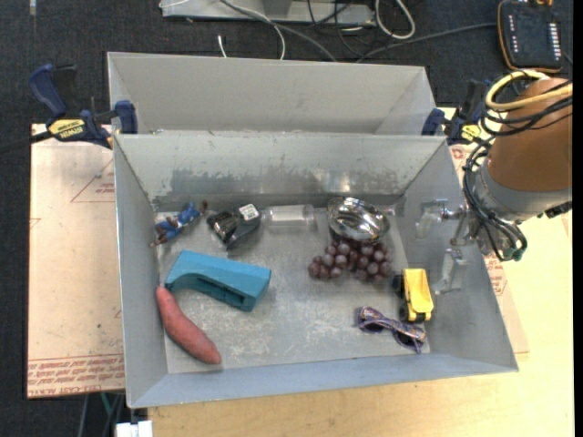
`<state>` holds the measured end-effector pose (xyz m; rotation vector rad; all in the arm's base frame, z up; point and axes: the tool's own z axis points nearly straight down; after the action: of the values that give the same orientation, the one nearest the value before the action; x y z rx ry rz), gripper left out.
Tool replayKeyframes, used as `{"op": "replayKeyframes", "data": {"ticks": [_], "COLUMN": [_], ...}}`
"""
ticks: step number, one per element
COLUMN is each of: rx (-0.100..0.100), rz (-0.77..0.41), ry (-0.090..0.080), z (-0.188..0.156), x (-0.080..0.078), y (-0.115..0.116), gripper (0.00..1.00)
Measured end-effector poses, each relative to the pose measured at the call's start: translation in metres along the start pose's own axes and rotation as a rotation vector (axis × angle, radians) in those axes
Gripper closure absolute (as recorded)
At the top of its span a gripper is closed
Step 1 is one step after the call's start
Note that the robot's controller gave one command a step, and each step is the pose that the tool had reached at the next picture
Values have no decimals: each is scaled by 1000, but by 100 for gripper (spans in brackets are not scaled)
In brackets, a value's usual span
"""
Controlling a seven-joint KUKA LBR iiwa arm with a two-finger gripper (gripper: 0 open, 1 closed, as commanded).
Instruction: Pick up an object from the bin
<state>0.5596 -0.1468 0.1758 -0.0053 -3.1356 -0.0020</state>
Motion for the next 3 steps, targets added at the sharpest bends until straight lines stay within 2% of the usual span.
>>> {"op": "replayKeyframes", "data": {"ticks": [1,2,3], "rx": [1,-3,6], "rz": [-4,55,-119], "ry": [-8,-2,-16], "z": [-5,108,73], "x": [-2,-51,-65], "y": [1,77,93], "gripper": [0,0,0]}}
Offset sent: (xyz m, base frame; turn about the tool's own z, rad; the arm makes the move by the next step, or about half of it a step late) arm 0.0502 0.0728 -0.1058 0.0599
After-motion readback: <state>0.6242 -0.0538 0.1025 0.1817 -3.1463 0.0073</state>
